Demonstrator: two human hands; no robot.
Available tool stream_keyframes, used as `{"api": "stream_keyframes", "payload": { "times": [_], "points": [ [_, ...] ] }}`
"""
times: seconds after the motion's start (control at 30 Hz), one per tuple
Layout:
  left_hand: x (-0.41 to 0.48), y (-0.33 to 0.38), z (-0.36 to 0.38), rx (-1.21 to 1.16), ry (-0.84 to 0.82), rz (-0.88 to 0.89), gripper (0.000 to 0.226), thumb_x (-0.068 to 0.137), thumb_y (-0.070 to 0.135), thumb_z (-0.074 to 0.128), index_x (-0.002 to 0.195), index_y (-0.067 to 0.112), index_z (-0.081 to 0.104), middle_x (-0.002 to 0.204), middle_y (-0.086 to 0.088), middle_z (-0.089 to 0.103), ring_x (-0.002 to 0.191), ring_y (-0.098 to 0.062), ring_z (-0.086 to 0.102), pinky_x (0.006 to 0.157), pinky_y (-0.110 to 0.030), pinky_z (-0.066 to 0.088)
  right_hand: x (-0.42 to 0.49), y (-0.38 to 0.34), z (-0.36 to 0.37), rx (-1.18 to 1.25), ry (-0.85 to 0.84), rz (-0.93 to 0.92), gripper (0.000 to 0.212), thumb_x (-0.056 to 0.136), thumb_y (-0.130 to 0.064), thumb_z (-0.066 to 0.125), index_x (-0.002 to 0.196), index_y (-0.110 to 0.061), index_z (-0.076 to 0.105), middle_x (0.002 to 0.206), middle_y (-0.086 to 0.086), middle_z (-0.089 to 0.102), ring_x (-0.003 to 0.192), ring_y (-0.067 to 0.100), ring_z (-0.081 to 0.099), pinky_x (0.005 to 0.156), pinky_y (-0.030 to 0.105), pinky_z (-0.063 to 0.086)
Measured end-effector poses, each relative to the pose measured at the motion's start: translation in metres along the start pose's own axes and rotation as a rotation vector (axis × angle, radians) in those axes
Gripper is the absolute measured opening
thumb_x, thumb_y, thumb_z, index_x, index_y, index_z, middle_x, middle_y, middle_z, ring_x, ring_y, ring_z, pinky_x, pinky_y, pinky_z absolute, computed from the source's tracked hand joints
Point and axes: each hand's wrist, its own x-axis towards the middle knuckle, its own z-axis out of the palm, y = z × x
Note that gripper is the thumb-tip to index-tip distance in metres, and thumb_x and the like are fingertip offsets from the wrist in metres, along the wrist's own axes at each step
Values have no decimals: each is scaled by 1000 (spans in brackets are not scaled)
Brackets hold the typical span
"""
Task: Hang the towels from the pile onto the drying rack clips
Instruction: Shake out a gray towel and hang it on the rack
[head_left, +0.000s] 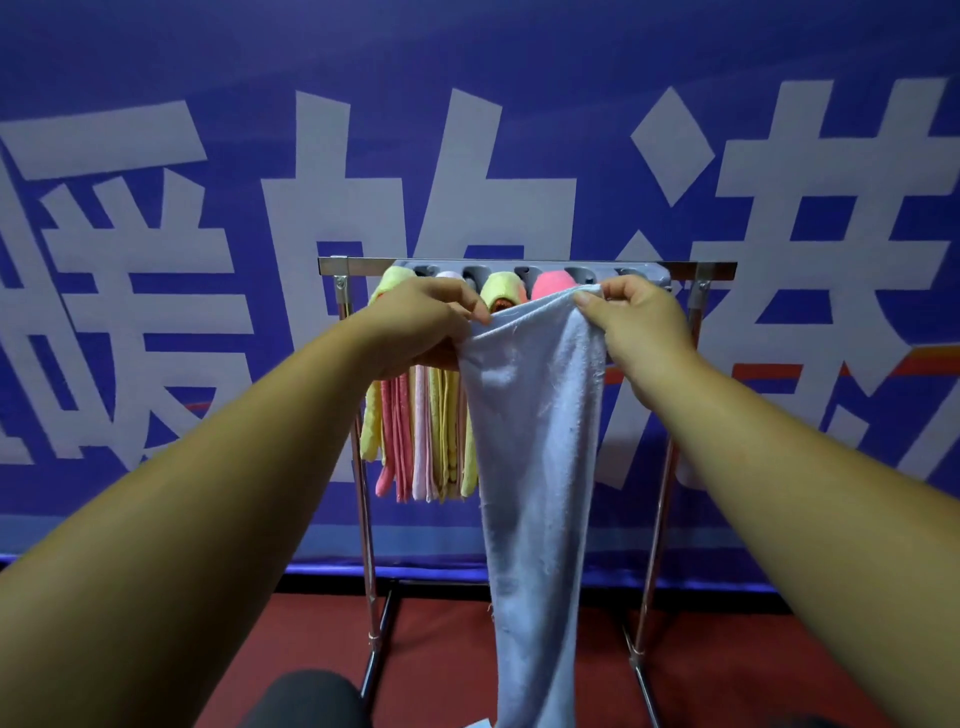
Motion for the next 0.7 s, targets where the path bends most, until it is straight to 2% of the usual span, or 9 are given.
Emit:
{"api": "stream_keyframes", "payload": {
  "times": [0.07,0.17,0.2,0.27,0.4,0.53,0.6,0.7],
  "points": [
    [-1,5,3,108,39,41,24,96,1,63,102,14,82,111,-17,74,101,-31,77,86,-45,66,1,-1,0,-6,-4,5,16,93,-43,76,97,-28,74,96,-4,78,92,22,76,78,48,67],
    [-1,8,4,472,95,123,27,101,10,56,105,17,81,101,-5,75,88,-15,77,77,-28,66,2,-3,-5,16,8,30,23,90,-48,75,98,-27,75,94,-3,79,90,23,77,79,52,67],
    [-2,9,4,578,88,151,27,102,14,54,105,17,81,96,-3,76,84,-12,77,75,-25,66,4,-3,-7,25,14,44,25,88,-50,74,99,-27,75,94,-3,79,91,24,77,80,53,67],
    [-3,6,1,672,76,201,26,103,26,54,102,17,78,91,-3,75,82,-15,77,76,-30,67,6,-4,-11,12,10,63,23,90,-49,74,101,-28,76,96,-3,78,92,24,76,82,52,66],
    [-1,3,-2,570,144,287,32,101,52,64,101,21,71,95,-1,73,86,-15,76,75,-29,66,5,-5,-14,-14,3,64,23,92,-50,75,102,-30,76,95,-5,78,92,24,76,82,52,66],
    [5,5,4,261,216,254,20,95,31,79,104,17,68,106,-5,73,96,-21,76,80,-39,67,3,-9,-16,19,-6,43,22,92,-49,77,97,-27,75,95,-1,78,95,28,76,85,52,66],
    [8,8,5,188,265,244,18,95,23,79,108,16,68,107,-7,73,99,-24,76,83,-43,67,4,-13,-19,54,-5,19,21,93,-45,78,96,-25,74,98,1,78,97,28,76,89,49,64],
    [8,15,7,36,287,217,20,97,16,77,115,15,68,111,-10,72,104,-26,74,86,-45,66,5,-20,-27,41,-16,11,19,99,-44,72,102,-25,69,99,-4,71,92,19,68,83,40,58]
  ]
}}
